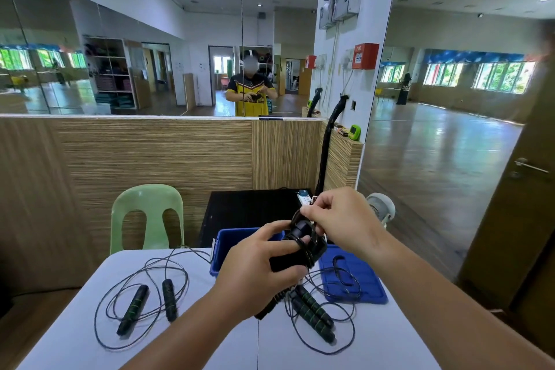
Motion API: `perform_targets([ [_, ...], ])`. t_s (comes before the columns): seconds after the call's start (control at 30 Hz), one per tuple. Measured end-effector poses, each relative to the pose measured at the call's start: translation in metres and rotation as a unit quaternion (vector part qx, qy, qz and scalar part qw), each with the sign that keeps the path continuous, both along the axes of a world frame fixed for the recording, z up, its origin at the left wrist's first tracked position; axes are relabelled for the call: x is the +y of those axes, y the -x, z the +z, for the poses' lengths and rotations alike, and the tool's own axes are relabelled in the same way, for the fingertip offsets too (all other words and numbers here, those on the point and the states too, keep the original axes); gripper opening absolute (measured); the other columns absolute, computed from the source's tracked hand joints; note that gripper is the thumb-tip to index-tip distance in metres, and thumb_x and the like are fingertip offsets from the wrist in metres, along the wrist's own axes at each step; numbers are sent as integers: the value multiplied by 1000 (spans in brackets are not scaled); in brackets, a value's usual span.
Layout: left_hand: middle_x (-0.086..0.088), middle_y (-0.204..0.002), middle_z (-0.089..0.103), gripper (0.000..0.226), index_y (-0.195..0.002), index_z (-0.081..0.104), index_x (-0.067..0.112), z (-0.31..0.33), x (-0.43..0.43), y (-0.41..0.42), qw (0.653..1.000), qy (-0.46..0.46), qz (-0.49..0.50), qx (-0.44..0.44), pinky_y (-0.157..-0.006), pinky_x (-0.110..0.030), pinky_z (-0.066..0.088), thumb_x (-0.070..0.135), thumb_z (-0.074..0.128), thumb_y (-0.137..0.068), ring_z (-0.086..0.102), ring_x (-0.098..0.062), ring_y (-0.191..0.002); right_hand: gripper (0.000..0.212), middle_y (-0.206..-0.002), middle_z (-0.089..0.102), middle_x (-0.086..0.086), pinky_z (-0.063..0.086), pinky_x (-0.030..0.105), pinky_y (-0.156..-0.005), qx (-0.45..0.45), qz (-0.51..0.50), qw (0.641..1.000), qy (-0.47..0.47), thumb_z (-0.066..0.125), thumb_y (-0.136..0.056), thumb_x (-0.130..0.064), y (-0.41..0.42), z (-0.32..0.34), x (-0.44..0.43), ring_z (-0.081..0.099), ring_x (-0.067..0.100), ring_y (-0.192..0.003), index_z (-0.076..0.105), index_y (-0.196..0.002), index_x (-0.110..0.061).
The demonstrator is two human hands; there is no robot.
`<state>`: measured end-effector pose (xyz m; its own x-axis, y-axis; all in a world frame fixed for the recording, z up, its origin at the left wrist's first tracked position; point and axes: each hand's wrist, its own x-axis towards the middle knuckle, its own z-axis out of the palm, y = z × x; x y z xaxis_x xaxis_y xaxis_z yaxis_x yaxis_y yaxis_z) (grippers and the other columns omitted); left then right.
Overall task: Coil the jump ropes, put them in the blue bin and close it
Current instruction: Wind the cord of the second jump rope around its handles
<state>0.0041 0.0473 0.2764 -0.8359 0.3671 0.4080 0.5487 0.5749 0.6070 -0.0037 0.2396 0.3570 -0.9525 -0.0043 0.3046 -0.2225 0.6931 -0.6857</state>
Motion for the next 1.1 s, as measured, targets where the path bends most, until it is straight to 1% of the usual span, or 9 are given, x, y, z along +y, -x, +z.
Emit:
perform_targets([
  [0.13,38,-148,41,30,-112,71,53,-3,9,-4,999,-9,32,3,-87,-27,57,50,73,-82,51,18,-109,25,-59,72,0,55,19,-58,-7,-16,998,67,70,-95,-27,0,-11,-4,70,3,-55,72,-73,-15],
  [0.3,32,-156,37,33,-121,66,52,-3,23,-12,992,59,106,42,-90,-24,51,57,64,-89,55,3,-118,27,-56,63,-4,44,18,-54,73,-69,994,-41,64,-92,-25,9,-25,-11,63,1,-56,59,-66,-20],
  [0.37,31,-158,33,33,-124,64,52,-2,29,-14,989,75,118,48,-87,-23,50,57,61,-91,56,-1,-121,26,-59,61,-3,45,31,-58,108,-74,988,-84,59,-93,-25,14,-33,-14,64,12,-64,51,-69,-18],
  [0.47,31,-161,29,30,-123,64,50,-1,33,-16,988,76,123,45,-87,-25,50,54,60,-93,57,-4,-122,27,-63,56,-3,35,33,-58,150,-91,976,-128,60,-97,-28,18,-42,-14,52,23,-64,48,-74,-19],
  [0.53,30,-162,29,30,-123,65,48,-1,35,-15,988,67,132,34,-87,-27,51,53,60,-94,58,-5,-120,26,-62,61,-6,42,33,-57,180,-84,976,-91,65,-96,-31,16,-47,-15,57,19,-62,54,-76,-19],
  [0.67,28,-161,32,31,-124,65,46,-3,31,-11,989,48,140,21,-87,-28,52,51,60,-95,59,-6,-117,17,-64,70,-7,55,21,-62,156,-49,980,113,79,-88,-29,1,-56,-14,68,6,-66,68,-76,-23],
  [0.8,29,-157,38,33,-128,65,49,-5,24,-10,990,31,134,6,-89,-27,51,48,63,-95,58,-4,-115,15,-74,76,-6,62,33,-69,81,12,975,205,80,-86,-15,-5,-64,-7,73,11,-72,77,-79,-28],
  [0.93,24,-157,43,30,-125,66,50,-6,20,-7,990,9,143,-3,-90,-26,52,49,64,-95,58,-4,-118,32,-85,74,-17,53,13,-73,78,68,985,141,77,-85,-2,-15,-67,-2,71,2,-82,77,-85,-34],
  [1.1,29,-146,49,27,-121,70,47,-7,18,-6,991,-19,136,0,-87,-31,56,48,66,-94,58,3,-104,12,-81,73,-17,53,16,-70,110,40,986,115,80,-86,-13,-13,-70,3,70,5,-77,82,-85,-25],
])
